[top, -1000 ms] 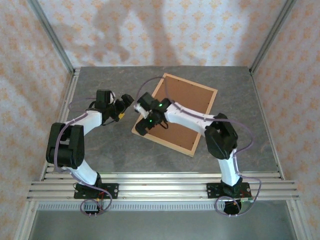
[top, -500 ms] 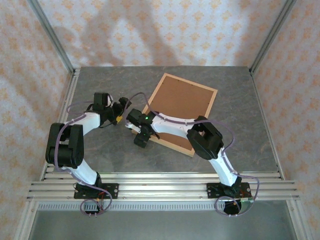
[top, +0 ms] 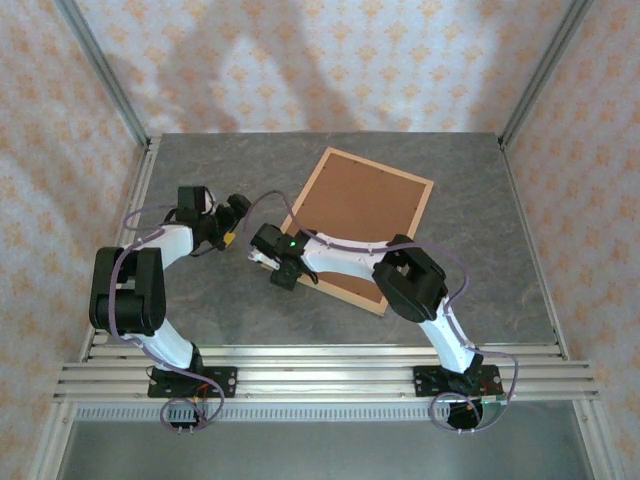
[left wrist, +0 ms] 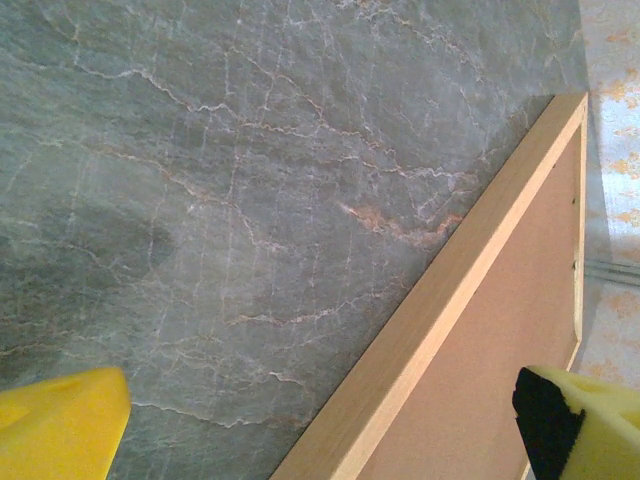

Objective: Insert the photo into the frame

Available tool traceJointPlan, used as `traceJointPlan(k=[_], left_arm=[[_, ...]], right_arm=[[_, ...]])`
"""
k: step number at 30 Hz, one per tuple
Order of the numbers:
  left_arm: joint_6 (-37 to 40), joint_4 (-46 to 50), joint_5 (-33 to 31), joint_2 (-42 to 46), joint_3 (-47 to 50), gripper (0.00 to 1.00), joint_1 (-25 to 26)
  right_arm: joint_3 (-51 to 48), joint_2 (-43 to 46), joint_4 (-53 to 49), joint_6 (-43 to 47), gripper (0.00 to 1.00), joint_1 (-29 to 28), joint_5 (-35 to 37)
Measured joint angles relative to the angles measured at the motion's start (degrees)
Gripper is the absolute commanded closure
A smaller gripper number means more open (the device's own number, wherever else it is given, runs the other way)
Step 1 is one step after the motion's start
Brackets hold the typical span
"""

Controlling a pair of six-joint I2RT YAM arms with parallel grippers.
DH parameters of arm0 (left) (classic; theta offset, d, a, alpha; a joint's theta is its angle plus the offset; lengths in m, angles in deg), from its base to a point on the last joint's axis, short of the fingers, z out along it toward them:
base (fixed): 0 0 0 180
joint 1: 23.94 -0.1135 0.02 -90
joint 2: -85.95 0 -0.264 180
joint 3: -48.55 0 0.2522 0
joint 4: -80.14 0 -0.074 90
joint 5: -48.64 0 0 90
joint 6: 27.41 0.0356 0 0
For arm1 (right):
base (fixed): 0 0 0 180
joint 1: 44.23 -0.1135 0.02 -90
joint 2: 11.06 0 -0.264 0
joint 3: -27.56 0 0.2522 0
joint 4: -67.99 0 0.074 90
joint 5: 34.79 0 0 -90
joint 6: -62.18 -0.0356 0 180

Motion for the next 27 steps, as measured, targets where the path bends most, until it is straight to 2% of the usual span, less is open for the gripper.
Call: traceJointPlan(k=[5, 12, 18, 27], left_arm=[[0.5, 1.4, 0.0, 0.0, 0.5, 0.00, 0.0], [0.9, 1.6, 0.0, 1.1, 1.5, 0.00, 0.0], [0.8, 1.6, 1.2, 1.6, 3.8, 0.00, 0.0], [-0.5, 1.4, 3.1, 2.4, 5.7, 0.01, 1.6]], right_arm=[[0.3, -0.2, 1.2, 0.9, 0.99, 0.3, 0.4], [3.1, -1.4, -0.6, 1.7, 1.00, 0.6, 0.7], [5.4, -2.0, -3.5, 1.4, 1.00, 2.2, -4.2], [5.9, -1.6, -4.0, 1.2, 1.00, 2.8, -6.4]])
